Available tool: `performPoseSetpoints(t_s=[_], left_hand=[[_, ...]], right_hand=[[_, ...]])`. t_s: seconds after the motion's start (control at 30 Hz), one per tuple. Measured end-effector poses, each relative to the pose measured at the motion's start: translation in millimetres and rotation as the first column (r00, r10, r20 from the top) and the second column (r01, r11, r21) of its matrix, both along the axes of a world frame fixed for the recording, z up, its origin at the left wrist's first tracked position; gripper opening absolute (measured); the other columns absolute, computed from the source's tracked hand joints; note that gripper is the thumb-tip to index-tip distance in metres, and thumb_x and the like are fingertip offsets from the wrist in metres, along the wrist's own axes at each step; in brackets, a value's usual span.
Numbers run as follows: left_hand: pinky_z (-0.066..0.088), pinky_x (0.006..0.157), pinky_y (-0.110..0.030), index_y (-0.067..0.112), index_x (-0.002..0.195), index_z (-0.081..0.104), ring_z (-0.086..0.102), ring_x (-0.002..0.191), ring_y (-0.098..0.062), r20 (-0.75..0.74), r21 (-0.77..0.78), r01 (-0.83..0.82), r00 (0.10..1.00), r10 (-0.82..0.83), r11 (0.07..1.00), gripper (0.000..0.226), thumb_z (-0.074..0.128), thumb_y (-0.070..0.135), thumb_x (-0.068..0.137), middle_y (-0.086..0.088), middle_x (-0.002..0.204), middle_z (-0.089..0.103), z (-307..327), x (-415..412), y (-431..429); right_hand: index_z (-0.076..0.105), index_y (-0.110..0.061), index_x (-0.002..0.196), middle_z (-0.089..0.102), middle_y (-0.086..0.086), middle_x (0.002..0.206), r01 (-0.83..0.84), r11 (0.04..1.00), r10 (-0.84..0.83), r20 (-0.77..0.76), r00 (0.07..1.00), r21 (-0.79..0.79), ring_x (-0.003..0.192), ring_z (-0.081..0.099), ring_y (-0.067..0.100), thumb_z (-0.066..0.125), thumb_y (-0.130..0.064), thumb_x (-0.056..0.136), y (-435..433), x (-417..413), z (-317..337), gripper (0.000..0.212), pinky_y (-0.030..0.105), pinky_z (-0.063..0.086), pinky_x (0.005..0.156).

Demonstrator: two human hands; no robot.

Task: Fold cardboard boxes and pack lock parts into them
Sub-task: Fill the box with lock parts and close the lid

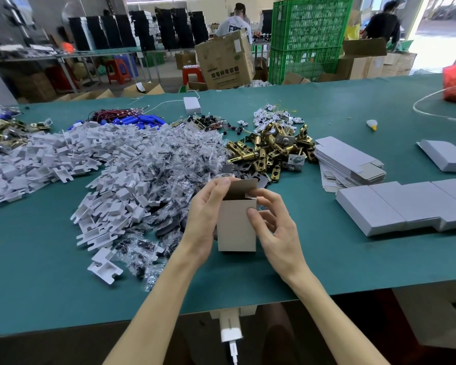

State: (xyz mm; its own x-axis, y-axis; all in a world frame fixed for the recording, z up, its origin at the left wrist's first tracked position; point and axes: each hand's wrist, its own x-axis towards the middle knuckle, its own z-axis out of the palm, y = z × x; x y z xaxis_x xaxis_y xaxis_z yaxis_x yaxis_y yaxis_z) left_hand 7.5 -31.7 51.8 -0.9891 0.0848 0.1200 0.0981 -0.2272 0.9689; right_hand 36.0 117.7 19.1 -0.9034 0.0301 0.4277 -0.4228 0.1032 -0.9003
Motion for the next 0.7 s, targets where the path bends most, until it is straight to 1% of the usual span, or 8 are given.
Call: performPoseSetpoints(t_s=[0.07,0.13,0.17,0.23,0.37,0.53,0.63,0.7], left_hand=[[0.054,0.079,-0.042,0.014,0.127,0.069,0.066,0.098,-0.03,0.043,0.054,-0.007,0.999,0.004,0.998,0.043,0.056,0.046,0.102,-0.022,0.125,0.07,-4.2,0.3,-1.0],[0.052,0.079,-0.039,0.011,0.132,0.066,0.062,0.102,-0.03,0.1,0.102,-0.038,0.995,0.028,0.994,0.041,0.057,0.038,0.103,-0.022,0.13,0.068,-6.9,0.0,-2.2],[0.052,0.077,-0.038,0.011,0.132,0.066,0.061,0.101,-0.028,0.121,0.115,-0.046,0.992,0.032,0.992,0.04,0.06,0.034,0.1,-0.019,0.129,0.07,-7.3,-0.7,-2.5],[0.051,0.074,-0.036,0.013,0.127,0.069,0.06,0.097,-0.026,0.13,0.111,-0.032,0.991,0.017,0.993,0.039,0.061,0.03,0.092,-0.013,0.118,0.073,-6.9,-2.1,-1.9],[0.051,0.072,-0.035,0.016,0.117,0.073,0.06,0.092,-0.026,0.109,0.103,-0.019,0.994,0.008,0.994,0.03,0.054,0.023,0.095,-0.01,0.107,0.075,-6.9,-2.9,-0.8],[0.058,0.072,-0.034,0.017,0.123,0.073,0.069,0.091,-0.02,0.071,0.11,0.054,0.996,-0.062,0.992,0.028,0.059,0.032,0.103,-0.011,0.114,0.076,-9.3,-0.5,-4.4],[0.061,0.075,-0.034,0.019,0.121,0.074,0.072,0.093,-0.02,0.063,0.138,0.088,0.993,-0.098,0.987,0.034,0.065,0.04,0.097,-0.012,0.116,0.076,-8.1,-0.1,-5.9],[0.062,0.075,-0.034,0.018,0.12,0.075,0.072,0.093,-0.021,0.07,0.144,0.092,0.992,-0.103,0.985,0.04,0.069,0.046,0.092,-0.014,0.116,0.076,-7.1,-0.4,-6.1]], right_hand=[[0.057,-0.036,0.124,0.063,-0.017,0.115,-0.004,1.0,0.004,-0.003,1.0,-0.001,0.089,0.07,0.015,0.062,-0.021,0.102,0.4,0.0,-0.4,0.027,0.016,0.051,0.079],[0.057,-0.034,0.124,0.064,-0.016,0.113,-0.001,1.0,0.001,-0.001,1.0,-0.002,0.089,0.07,0.015,0.062,-0.02,0.102,0.4,-0.1,-0.8,0.027,0.017,0.051,0.077],[0.057,-0.033,0.124,0.064,-0.015,0.113,-0.003,1.0,0.003,0.0,1.0,-0.003,0.089,0.07,0.015,0.062,-0.02,0.102,0.5,-0.1,-1.1,0.027,0.018,0.051,0.076],[0.057,-0.031,0.125,0.064,-0.017,0.112,-0.007,1.0,0.007,-0.003,1.0,0.0,0.089,0.07,0.014,0.062,-0.02,0.102,0.8,-0.4,-2.0,0.026,0.017,0.051,0.075],[0.056,-0.03,0.128,0.064,-0.022,0.112,-0.008,1.0,0.008,-0.007,1.0,0.001,0.091,0.069,0.013,0.062,-0.021,0.102,0.8,-0.7,-2.4,0.028,0.015,0.051,0.075],[0.055,-0.034,0.127,0.065,-0.019,0.111,-0.015,1.0,0.015,-0.018,1.0,0.003,0.091,0.069,0.016,0.062,-0.02,0.102,0.8,-1.3,-4.2,0.029,0.018,0.052,0.077],[0.054,-0.035,0.128,0.066,-0.017,0.112,-0.019,1.0,0.019,-0.023,1.0,-0.002,0.09,0.069,0.016,0.061,-0.021,0.103,1.2,-2.3,-5.4,0.03,0.018,0.051,0.077],[0.05,-0.038,0.131,0.068,-0.013,0.114,-0.02,1.0,0.019,-0.025,1.0,-0.016,0.091,0.07,0.018,0.062,-0.024,0.102,0.9,-2.7,-6.1,0.034,0.022,0.053,0.076]])
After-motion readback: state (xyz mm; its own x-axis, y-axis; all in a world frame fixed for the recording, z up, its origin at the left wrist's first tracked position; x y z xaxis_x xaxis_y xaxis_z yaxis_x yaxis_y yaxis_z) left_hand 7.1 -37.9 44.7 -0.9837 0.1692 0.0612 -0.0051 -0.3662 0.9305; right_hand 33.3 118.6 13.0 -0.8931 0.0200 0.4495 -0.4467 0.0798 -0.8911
